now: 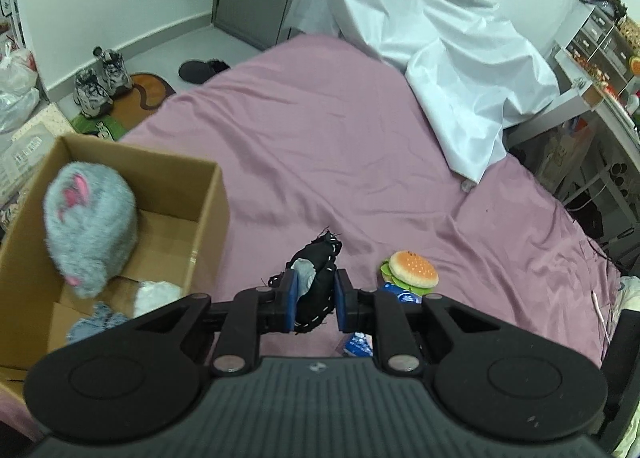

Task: Organize soft objects
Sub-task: 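Grasp the black lace item with the left gripper while the right gripper grasps the blue tissue pack, then carry the lace item and tissue pack over the box with both grippers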

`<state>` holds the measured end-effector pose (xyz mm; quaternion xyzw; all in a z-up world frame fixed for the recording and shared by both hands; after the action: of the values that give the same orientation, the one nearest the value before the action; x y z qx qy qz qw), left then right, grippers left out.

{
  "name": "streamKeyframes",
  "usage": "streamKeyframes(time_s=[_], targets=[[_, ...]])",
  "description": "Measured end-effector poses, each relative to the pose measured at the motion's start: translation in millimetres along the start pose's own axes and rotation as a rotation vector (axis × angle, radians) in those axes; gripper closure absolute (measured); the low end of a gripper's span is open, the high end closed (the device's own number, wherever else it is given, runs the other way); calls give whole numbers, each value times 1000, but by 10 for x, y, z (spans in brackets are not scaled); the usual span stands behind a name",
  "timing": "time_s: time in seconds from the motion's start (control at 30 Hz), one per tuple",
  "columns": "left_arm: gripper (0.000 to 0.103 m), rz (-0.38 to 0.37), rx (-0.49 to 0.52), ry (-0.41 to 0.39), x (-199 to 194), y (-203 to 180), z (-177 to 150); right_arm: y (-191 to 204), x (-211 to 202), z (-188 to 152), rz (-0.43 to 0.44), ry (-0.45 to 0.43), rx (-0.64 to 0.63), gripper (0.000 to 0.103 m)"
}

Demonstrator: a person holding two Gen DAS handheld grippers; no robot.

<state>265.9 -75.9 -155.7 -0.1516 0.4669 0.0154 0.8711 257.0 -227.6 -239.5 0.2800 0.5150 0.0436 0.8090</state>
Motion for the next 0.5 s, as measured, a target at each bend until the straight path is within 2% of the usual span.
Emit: streamKeyframes(time_s=[0.2, 0.5], targets=[[85, 10, -1, -50, -279, 94, 74, 117, -258, 16, 62, -39, -7, 84], [85, 21, -29, -103, -631, 346, 117, 260, -542, -32, 100, -91, -44, 84]])
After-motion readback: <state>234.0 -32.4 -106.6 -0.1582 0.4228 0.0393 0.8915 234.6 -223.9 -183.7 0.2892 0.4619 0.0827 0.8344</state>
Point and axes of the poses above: each gripper's, at about its wrist camera, not at the fingertips, and x roughly the way its jaws point, y to its left, z to its top, the point moved 8 cm from there along x, roughly the way its jaws point, and after that the axes turned 1 degree about x, right-handed, at the moved point
